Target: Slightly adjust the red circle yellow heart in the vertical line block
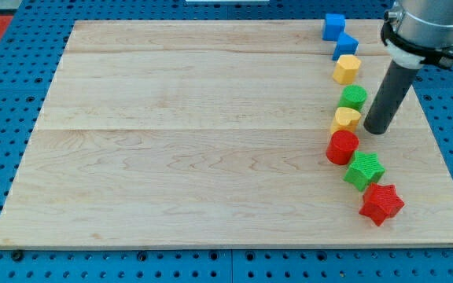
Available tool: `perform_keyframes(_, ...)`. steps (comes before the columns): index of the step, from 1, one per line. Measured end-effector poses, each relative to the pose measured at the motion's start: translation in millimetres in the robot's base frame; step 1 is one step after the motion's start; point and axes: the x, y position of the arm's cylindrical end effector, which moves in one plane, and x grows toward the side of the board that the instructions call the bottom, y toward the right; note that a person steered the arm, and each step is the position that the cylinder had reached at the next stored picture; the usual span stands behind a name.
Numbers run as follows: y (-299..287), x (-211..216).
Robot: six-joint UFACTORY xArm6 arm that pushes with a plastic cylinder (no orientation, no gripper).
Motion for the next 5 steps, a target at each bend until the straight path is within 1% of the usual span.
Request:
perform_keyframes(2,7,-46)
perform_keyframes(4,6,-69)
perform_keyframes(5,40,-78)
